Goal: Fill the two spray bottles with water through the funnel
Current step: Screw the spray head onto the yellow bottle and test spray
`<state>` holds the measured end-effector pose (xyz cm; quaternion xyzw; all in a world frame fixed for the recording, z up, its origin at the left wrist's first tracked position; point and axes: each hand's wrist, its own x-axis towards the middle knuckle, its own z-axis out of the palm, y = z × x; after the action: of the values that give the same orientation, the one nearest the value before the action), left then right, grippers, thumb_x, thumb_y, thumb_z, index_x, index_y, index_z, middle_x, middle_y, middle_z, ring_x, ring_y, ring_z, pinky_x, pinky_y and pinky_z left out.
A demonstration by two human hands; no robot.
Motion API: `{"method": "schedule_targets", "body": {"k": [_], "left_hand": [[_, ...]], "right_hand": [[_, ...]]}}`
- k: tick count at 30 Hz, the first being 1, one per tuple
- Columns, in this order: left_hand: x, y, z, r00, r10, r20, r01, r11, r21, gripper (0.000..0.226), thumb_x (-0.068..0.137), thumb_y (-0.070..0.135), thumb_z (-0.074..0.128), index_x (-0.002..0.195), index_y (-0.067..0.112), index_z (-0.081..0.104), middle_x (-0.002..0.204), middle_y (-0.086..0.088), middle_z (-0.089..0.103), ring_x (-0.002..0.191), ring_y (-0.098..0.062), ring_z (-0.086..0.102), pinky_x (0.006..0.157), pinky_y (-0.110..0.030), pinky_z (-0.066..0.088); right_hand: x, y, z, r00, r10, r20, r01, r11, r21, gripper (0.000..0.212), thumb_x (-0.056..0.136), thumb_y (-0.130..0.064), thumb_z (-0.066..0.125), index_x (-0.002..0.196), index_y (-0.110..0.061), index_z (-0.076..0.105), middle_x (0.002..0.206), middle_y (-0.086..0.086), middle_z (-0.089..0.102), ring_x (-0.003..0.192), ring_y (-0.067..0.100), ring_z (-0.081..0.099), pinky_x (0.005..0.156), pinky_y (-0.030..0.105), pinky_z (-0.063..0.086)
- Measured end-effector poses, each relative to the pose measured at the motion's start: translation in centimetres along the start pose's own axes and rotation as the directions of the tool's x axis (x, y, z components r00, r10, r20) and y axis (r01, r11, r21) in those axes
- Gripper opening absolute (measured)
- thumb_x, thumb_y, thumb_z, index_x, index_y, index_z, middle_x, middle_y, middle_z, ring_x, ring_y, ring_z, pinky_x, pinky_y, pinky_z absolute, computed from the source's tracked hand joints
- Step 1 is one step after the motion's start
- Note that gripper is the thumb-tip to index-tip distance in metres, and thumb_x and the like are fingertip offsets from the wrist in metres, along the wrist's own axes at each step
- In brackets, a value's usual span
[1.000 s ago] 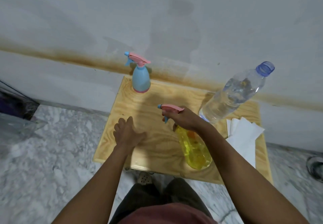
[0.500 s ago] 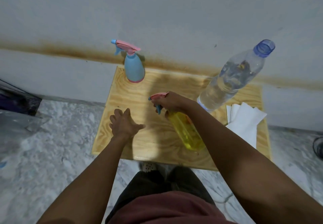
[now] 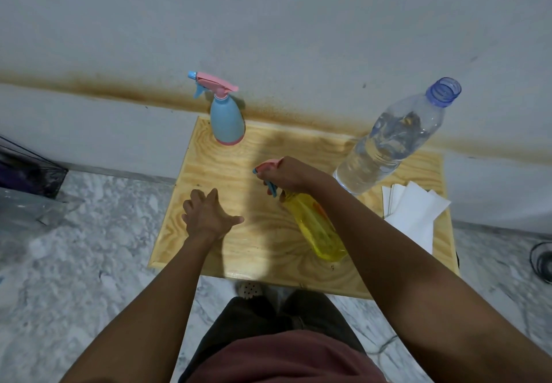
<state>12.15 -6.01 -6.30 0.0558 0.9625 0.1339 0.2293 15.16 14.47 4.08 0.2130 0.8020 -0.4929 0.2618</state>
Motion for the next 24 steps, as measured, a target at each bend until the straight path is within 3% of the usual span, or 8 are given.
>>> {"method": "schedule_targets", "body": {"k": [3, 8, 15, 18, 21, 22, 24], "left_hand": [[-0.1, 0.0, 0.0, 1.000, 0.000, -0.007, 0.000, 1.000, -0.004, 0.100, 0.060, 0.065, 0.081, 0.142, 0.027, 0.040, 0.145, -0.009, 0.025, 0.130, -0.034, 0.027, 0.105, -0.047, 0.033], [-0.2, 0.0, -0.1, 1.000, 0.001, -0.009, -0.001, 1.000, 0.000, 0.100, 0.060, 0.065, 0.081, 0.142, 0.026, 0.039, 0.146, -0.009, 0.024, 0.130, -0.034, 0.027, 0.105, -0.047, 0.033], [-0.5, -0.4, 0.0, 0.999, 0.029, -0.024, -0.030, 0.999, -0.042, 0.102, 0.059, 0.066, 0.081, 0.143, 0.025, 0.040, 0.146, -0.008, 0.026, 0.129, -0.033, 0.027, 0.105, -0.047, 0.033], [-0.9, -0.4, -0.2, 0.999, 0.041, -0.026, -0.042, 0.999, -0.020, 0.088, 0.059, 0.065, 0.078, 0.129, 0.023, 0.045, 0.139, -0.009, 0.032, 0.124, -0.034, 0.033, 0.097, -0.047, 0.037], [-1.7, 0.5, -0.9, 0.973, 0.212, -0.092, -0.208, 0.977, 0.058, 0.083, 0.061, 0.066, 0.069, 0.127, 0.022, 0.045, 0.132, -0.010, 0.044, 0.120, -0.032, 0.041, 0.095, -0.044, 0.040], [-2.0, 0.9, -1.2, 0.952, 0.297, -0.079, -0.297, 0.955, 0.009, 0.087, 0.063, 0.066, 0.068, 0.134, 0.022, 0.044, 0.133, -0.010, 0.046, 0.122, -0.031, 0.043, 0.099, -0.043, 0.041], [-3.1, 2.1, -2.1, 0.902, 0.430, 0.040, -0.406, 0.876, -0.260, 0.097, 0.064, 0.063, 0.077, 0.144, 0.023, 0.040, 0.142, -0.003, 0.044, 0.132, -0.024, 0.041, 0.107, -0.037, 0.039]], "right_hand": [[-0.2, -0.2, 0.0, 0.999, -0.035, -0.014, 0.034, 0.999, -0.021, 0.028, 0.098, -0.031, 0.053, 0.119, -0.014, 0.063, 0.089, 0.011, 0.067, 0.079, 0.024, 0.068, 0.048, 0.024, 0.052], [-1.0, -0.3, 0.0, 1.000, -0.025, -0.009, 0.024, 0.998, -0.065, 0.024, 0.099, -0.029, 0.052, 0.112, -0.012, 0.063, 0.087, 0.012, 0.067, 0.075, 0.028, 0.067, 0.068, 0.037, 0.058], [-2.2, 0.1, 0.2, 0.994, -0.083, -0.072, 0.083, 0.997, -0.005, 0.036, 0.097, -0.034, 0.052, 0.129, -0.021, 0.062, 0.098, 0.011, 0.069, 0.083, 0.029, 0.071, 0.058, 0.031, 0.060], [-3.4, 0.1, 0.3, 0.975, -0.151, -0.163, 0.161, 0.986, 0.046, 0.032, 0.096, -0.039, 0.056, 0.120, -0.019, 0.063, 0.101, 0.010, 0.068, 0.077, 0.021, 0.068, 0.056, 0.029, 0.058], [-4.8, 0.0, 0.3, 0.927, -0.241, -0.288, 0.273, 0.959, 0.073, 0.033, 0.092, -0.043, 0.060, 0.108, -0.014, 0.063, 0.095, 0.002, 0.069, 0.072, 0.021, 0.070, 0.065, 0.045, 0.061], [-5.3, -0.1, 0.2, 0.905, -0.275, -0.326, 0.319, 0.943, 0.090, 0.032, 0.092, -0.042, 0.062, 0.107, -0.014, 0.065, 0.092, -0.002, 0.070, 0.070, 0.021, 0.070, 0.068, 0.048, 0.060], [-6.6, -0.5, 0.1, 0.855, -0.341, -0.391, 0.425, 0.893, 0.148, 0.025, 0.093, -0.034, 0.066, 0.108, -0.015, 0.069, 0.089, -0.006, 0.071, 0.069, 0.022, 0.071, 0.069, 0.043, 0.060]]}}
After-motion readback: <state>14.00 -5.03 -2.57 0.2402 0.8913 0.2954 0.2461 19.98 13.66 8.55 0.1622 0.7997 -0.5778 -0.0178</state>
